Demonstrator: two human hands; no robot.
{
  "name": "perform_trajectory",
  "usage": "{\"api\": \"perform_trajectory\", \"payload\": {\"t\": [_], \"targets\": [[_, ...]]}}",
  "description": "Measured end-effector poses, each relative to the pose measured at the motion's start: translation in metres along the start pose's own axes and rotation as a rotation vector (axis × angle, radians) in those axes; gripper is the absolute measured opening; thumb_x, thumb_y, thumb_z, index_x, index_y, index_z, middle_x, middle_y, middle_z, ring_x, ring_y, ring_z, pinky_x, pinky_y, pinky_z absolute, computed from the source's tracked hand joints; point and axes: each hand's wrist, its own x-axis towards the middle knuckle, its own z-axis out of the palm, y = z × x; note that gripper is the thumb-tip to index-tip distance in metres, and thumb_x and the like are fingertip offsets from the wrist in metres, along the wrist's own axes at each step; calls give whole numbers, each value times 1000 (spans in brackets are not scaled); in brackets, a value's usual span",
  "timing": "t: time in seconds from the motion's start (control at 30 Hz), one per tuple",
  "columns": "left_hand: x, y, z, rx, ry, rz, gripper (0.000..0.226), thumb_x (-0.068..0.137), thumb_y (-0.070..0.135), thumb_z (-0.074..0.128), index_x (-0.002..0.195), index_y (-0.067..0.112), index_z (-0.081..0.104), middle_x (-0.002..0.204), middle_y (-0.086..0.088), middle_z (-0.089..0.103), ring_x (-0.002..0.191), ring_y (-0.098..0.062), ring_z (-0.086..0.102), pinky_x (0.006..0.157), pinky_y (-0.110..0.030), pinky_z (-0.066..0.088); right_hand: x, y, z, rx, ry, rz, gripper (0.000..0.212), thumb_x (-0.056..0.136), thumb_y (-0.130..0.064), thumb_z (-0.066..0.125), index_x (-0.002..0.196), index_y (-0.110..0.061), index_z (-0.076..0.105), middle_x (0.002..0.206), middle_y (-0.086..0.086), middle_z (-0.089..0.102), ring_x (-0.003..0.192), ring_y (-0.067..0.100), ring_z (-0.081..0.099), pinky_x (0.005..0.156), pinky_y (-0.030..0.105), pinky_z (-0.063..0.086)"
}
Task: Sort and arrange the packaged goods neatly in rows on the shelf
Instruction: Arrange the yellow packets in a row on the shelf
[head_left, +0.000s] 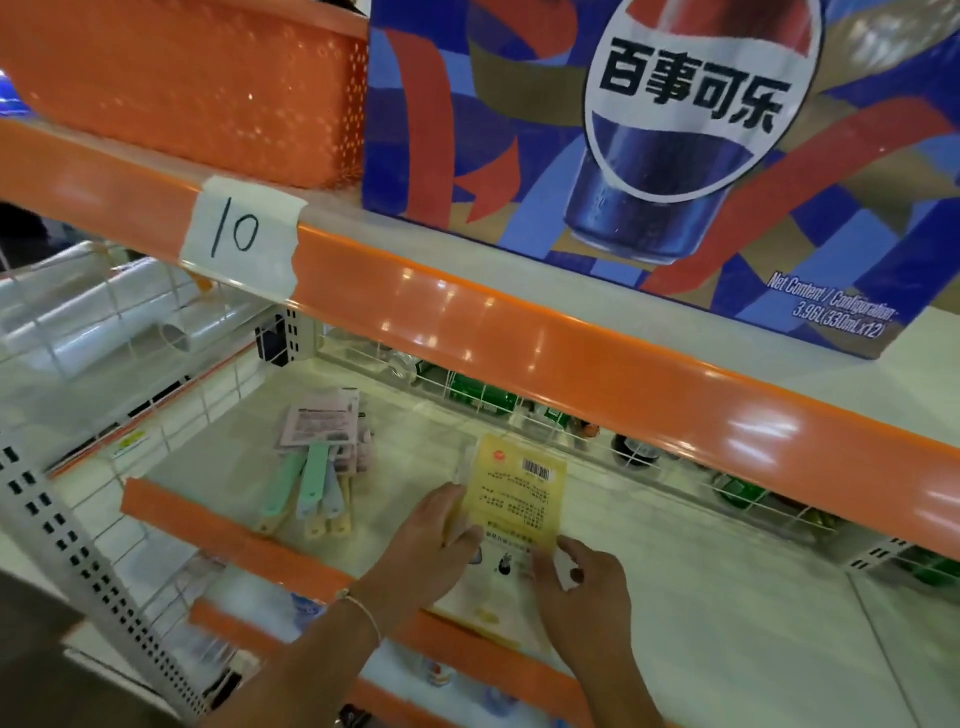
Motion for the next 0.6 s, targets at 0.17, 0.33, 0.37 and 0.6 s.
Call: {"api": "perform_trajectory", "payload": {"t": [0.17,0.33,0.37,0.6], "targets": [[1,-3,2,-35,-5,-40,55,95,33,57,145,26,33,141,-1,44,101,3,56,74,-3,40,-3,-3,9,98,-91,10,57,87,-47,64,136,-21,53,136,-2,51,122,16,51,102,33,44],[-2,-3,7,-51,23,-57,56,92,32,60,144,31,36,143,9,43,125,-9,47,103,-25,41,-7,-3,19,120,-76,9,62,85,-45,67,139,-21,48,138,-1,51,127,18,48,105,33,40],[-3,-4,8,-56,24,-55,57,93,31,60,144,30,36,144,9,43,125,-9,46,103,-24,40,-7,-3,20,122,-70,14,62,85,-46,67,139,-22,48,138,-1,52,127,19,48,106,34,41],[-4,8,26,-64,-18,-38,60,94,28,57,148,29,31,142,14,41,123,-2,42,99,-16,37,-3,11,8,138,-47,35,61,85,-43,68,139,-23,47,138,-1,53,125,19,50,104,36,42]]}}
